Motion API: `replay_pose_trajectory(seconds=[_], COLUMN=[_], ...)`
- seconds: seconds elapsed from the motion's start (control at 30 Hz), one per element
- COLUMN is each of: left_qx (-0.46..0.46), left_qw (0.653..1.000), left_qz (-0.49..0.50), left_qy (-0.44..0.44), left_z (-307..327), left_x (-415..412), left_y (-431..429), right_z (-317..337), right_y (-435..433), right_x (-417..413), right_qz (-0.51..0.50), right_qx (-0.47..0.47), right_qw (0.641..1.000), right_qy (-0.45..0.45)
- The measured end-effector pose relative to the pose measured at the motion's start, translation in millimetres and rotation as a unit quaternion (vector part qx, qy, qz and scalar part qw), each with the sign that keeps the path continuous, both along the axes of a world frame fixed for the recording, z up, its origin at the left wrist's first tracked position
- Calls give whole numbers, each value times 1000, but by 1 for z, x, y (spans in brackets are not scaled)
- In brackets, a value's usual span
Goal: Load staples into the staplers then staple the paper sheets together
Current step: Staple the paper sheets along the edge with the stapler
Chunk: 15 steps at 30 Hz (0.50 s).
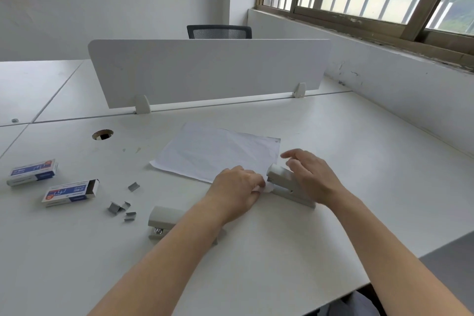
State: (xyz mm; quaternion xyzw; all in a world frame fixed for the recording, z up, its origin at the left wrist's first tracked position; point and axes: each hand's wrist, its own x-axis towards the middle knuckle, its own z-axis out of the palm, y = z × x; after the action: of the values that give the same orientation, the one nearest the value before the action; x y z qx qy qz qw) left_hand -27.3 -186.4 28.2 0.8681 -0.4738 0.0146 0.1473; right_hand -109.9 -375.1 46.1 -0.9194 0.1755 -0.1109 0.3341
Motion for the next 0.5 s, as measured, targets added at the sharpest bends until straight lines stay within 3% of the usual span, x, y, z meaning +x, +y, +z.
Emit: replay_pose_trajectory(seconds=[0.1, 0.23, 0.4, 0.5], left_qx=[6, 31, 148, 197], left_qw=[999, 998, 986, 976], left_qz=[16, 46, 74, 90], left_qy=[35, 39, 6, 23], left_z=[6, 29, 27, 12], left_x=[0, 15, 44, 47], left_y=[4, 18, 30, 30], right_z=[11, 17, 12, 6], right_y=[1, 6, 15, 21], right_x=[21, 41, 53, 55], right_qz=[-24, -22, -19, -6], right_qx=[1, -12, 11, -39], right_qw=[1000, 999, 997, 989], right_qy=[-14, 32, 80, 146])
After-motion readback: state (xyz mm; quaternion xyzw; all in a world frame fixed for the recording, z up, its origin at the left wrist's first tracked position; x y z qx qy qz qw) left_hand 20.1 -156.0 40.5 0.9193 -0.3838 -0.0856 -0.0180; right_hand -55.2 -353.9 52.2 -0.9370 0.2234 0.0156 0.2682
